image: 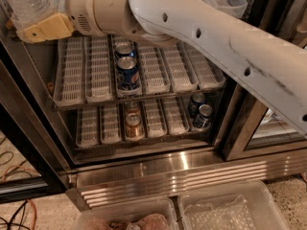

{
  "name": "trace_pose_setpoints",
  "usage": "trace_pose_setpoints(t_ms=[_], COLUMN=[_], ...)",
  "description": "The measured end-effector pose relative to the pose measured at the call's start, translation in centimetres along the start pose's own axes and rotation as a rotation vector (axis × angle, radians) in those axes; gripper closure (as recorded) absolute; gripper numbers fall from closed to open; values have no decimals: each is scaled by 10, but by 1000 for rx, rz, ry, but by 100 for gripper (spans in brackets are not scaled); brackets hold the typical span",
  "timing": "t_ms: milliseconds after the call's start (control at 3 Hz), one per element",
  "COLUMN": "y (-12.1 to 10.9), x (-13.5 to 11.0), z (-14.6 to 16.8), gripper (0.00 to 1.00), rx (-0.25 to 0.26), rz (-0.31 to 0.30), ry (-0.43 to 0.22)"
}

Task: Pick water bottle from top shelf of fridge

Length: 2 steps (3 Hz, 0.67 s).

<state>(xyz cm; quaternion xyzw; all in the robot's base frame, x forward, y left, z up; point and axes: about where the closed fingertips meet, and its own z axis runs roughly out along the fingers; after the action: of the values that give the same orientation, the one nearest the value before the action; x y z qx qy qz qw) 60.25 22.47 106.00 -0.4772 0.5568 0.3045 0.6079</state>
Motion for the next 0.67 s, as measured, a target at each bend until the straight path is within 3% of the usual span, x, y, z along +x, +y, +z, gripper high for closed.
trace_pose_setpoints(t_ms=[667], y=[7], x=[-9], z=[7], gripper=[0], rx=[59], rz=[9], ry=[-25])
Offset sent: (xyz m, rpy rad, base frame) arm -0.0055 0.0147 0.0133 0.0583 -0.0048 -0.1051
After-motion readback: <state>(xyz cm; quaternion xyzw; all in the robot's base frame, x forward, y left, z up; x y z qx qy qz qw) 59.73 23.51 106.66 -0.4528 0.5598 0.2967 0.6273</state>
